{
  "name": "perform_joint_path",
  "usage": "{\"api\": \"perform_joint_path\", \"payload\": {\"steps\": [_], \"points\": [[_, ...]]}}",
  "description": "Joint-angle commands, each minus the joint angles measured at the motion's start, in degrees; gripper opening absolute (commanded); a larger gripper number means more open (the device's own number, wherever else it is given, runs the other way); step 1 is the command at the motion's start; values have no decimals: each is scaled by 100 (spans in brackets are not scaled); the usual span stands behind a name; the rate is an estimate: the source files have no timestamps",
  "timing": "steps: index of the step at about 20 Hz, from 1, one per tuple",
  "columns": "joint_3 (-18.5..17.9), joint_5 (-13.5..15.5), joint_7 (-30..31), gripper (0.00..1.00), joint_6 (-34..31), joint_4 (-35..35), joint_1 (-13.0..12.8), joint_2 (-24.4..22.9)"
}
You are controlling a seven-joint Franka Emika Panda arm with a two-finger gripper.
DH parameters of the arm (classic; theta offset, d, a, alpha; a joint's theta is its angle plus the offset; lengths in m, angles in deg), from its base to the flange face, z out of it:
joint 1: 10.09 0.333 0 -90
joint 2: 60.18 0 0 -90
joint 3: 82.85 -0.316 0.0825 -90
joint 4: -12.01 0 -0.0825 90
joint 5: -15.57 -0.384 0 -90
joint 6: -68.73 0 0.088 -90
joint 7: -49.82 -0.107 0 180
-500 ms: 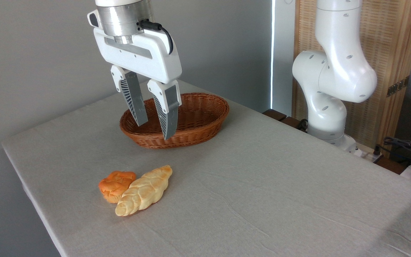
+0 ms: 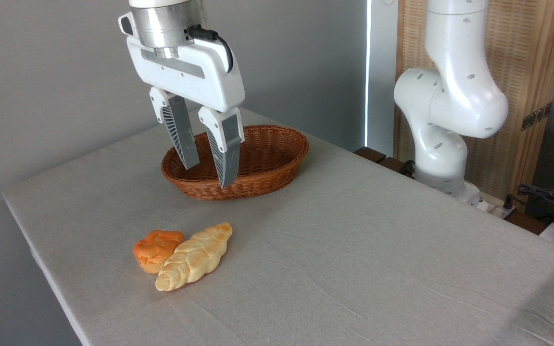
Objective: Put bread into the basket
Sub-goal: 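Move the open gripper from above the basket down toward the orange roll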
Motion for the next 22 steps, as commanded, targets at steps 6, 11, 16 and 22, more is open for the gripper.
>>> {"api": "perform_joint_path", "payload": {"steps": [6,11,16,22], "points": [[-61,168,-85,100,136,-171,0,-123],[-70,177,-76,100,198,-171,0,-123],[27,343,-15,100,373,-320,-123,-114],[27,537,1133,100,1583,-951,-728,-44]]}}
